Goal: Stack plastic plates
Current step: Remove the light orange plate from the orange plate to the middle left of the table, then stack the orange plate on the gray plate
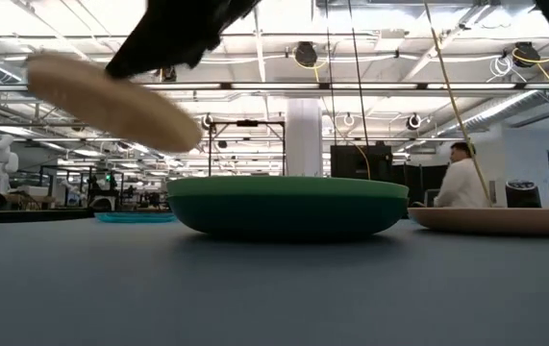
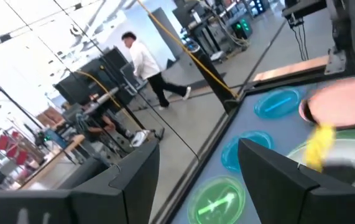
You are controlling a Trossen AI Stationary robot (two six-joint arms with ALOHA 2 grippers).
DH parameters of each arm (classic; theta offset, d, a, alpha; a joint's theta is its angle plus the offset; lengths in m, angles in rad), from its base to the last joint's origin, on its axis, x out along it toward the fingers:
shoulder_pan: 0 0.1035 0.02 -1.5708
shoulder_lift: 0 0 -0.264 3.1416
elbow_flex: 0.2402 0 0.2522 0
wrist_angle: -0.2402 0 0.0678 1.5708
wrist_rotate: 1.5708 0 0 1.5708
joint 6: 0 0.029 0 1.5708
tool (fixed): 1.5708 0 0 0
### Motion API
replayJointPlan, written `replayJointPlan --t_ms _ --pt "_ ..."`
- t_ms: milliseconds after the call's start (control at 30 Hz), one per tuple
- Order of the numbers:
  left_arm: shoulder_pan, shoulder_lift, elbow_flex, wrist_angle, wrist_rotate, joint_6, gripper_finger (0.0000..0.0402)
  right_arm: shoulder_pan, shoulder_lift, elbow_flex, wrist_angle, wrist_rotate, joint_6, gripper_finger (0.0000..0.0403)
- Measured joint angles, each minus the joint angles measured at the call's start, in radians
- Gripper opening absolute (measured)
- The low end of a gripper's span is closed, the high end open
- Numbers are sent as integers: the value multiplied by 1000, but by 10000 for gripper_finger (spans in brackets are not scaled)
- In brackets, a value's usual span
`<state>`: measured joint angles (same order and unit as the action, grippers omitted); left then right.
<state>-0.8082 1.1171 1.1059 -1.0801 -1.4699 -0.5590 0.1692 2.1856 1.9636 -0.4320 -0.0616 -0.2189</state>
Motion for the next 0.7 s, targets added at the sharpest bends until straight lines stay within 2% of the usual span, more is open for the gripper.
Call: replayJointPlan --t_ms 233,433,700 --pt "-4 -1 0 0 -24 4 223 0 127 28 92 -10 -86 0" --pt "-4 -1 0 -1 -24 5 223 0 169 29 167 -11 -114 2" --pt "-3 -1 -1 -2 -24 5 223 -3 169 29 180 -18 -117 47"
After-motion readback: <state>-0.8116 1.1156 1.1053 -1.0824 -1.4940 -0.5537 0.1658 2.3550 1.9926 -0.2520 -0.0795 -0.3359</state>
